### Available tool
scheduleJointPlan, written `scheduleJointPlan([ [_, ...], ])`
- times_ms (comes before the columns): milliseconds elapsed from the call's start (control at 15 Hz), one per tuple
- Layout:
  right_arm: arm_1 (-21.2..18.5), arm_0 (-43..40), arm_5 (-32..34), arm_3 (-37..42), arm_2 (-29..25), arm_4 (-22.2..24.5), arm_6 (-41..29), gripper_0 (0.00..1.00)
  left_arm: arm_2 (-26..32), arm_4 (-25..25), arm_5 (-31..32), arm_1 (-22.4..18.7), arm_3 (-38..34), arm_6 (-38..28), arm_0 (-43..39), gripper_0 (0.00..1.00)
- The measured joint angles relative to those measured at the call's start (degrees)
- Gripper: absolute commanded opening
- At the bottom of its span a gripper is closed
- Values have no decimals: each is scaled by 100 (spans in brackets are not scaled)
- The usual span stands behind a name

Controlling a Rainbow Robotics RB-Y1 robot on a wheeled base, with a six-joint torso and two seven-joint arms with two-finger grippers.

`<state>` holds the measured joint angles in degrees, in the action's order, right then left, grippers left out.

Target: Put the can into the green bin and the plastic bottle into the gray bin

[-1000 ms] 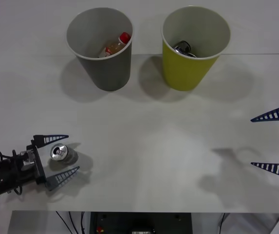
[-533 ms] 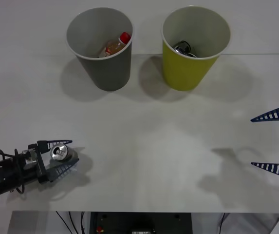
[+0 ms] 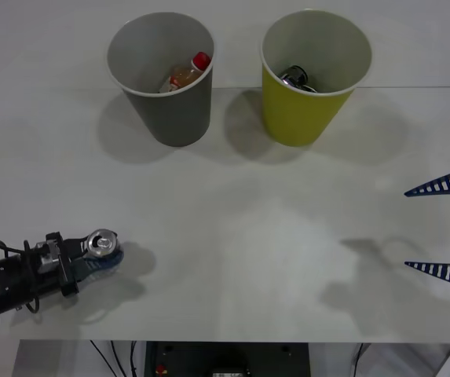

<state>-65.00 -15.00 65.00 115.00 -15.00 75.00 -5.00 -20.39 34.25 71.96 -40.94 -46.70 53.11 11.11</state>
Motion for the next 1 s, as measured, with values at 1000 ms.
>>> scheduleJointPlan([
  [1000, 0, 0, 0, -1, 0, 0, 0, 100, 760, 1749, -1572, -837, -2789, -3851, -56, 0],
])
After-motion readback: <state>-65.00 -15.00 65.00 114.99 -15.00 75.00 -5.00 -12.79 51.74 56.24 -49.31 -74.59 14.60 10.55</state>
